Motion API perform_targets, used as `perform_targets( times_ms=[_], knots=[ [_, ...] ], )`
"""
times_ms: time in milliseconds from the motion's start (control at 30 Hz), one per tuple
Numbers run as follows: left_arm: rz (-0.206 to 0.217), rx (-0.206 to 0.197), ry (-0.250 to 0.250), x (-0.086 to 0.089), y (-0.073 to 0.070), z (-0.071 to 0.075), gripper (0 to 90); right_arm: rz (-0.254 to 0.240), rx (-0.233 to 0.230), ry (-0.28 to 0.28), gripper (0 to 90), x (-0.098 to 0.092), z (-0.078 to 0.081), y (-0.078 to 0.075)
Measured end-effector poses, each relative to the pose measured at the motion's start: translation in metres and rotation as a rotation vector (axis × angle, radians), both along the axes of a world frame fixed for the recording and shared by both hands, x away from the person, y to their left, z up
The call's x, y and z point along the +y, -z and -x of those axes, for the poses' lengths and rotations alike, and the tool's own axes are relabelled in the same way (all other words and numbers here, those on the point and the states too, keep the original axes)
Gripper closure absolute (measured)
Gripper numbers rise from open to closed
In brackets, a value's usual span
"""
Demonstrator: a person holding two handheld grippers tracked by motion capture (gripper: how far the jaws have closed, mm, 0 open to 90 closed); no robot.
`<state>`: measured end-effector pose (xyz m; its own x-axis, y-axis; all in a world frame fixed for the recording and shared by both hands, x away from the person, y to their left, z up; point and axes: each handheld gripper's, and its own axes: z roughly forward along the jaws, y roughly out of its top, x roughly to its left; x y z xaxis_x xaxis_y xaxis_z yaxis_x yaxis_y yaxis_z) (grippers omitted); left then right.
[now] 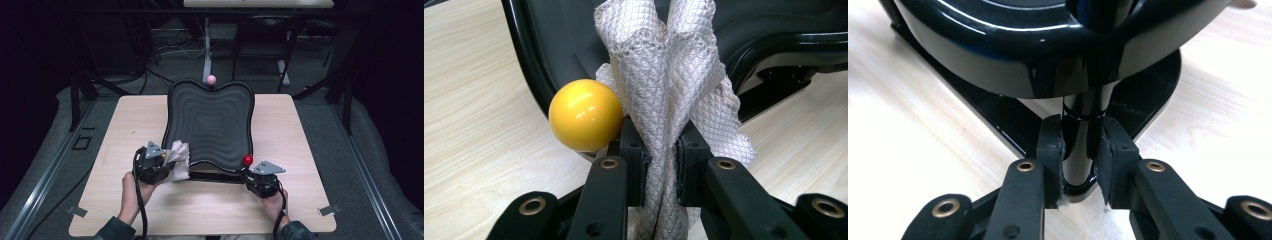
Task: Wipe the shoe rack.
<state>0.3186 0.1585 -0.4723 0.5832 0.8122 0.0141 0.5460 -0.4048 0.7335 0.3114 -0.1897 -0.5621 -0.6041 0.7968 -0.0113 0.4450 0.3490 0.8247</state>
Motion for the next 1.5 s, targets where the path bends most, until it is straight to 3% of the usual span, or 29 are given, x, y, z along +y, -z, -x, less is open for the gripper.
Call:
perform_targets(
  times_ms=[200,333,433,667,700,1067,1500],
  knots=[
    [0.008,0.005,-0.020,0.000,0.000,-0.002,78.3,-0.032,-0.034,-0.007,73.9,-0.002,-0.006,0.006],
    [0.028,0.002,-0.014,-0.003,-0.003,-0.002,77.7,-0.061,-0.001,0.004,67.3,-0.005,-0.007,0.008],
    [0.040,-0.009,0.001,-0.009,-0.009,-0.001,77.2,-0.061,0.021,0.008,68.0,-0.005,-0.008,0.011],
    [0.048,-0.027,0.065,-0.034,-0.018,-0.003,77.1,-0.049,0.019,0.009,73.2,-0.004,-0.007,0.013],
    [0.045,-0.029,0.090,-0.043,-0.020,-0.004,77.1,-0.043,0.016,0.008,73.4,-0.004,-0.007,0.013],
    [0.056,-0.043,0.226,-0.100,-0.034,-0.010,75.2,-0.048,0.020,0.005,73.4,-0.004,-0.007,0.013],
    [0.075,-0.043,0.348,-0.157,-0.043,-0.016,75.4,-0.047,0.021,0.003,73.4,-0.004,-0.008,0.012]
  ],
)
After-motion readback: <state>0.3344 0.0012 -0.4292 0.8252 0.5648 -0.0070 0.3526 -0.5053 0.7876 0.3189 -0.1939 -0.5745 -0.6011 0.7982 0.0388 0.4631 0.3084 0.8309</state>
